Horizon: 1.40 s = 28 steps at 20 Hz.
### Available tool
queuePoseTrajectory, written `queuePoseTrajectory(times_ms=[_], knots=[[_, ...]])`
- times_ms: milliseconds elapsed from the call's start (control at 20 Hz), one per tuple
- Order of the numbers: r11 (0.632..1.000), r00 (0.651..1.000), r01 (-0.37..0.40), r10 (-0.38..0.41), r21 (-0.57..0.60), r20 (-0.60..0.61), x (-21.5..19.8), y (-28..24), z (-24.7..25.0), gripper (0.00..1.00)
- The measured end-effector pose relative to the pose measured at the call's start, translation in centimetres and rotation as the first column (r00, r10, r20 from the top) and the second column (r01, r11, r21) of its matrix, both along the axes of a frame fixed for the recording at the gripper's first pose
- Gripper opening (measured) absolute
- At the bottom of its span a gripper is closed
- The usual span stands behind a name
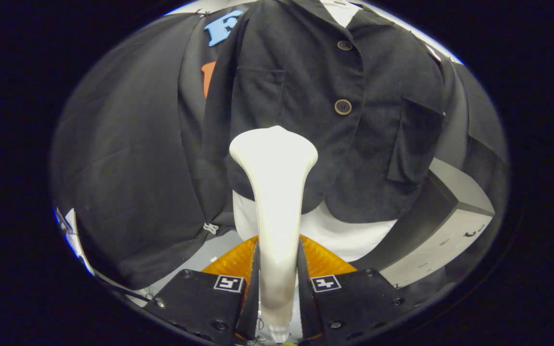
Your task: Iron the clothes twice with a garment steamer, once on the left side and once on the right side.
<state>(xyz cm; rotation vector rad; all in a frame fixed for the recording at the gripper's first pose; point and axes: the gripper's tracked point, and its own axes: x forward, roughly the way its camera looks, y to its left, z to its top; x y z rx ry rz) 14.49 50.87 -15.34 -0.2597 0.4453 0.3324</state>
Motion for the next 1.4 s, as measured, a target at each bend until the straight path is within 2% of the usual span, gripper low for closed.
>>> queuePoseTrajectory(times_ms=[300,700,950,1400], knots=[[0.999,0.999,-0.007,0.005,-0.034,-0.052,-0.4,-0.7,-4.0,0.38],[1.0,0.997,-0.018,0.017,-0.009,-0.078,-1.3,-1.7,-3.3,0.38],[0.998,0.999,-0.022,0.023,0.059,-0.024,-2.8,-5.1,2.5,0.38],[0.975,0.987,0.048,-0.08,0.219,0.139,-5.2,-21.7,17.0,0.38]])
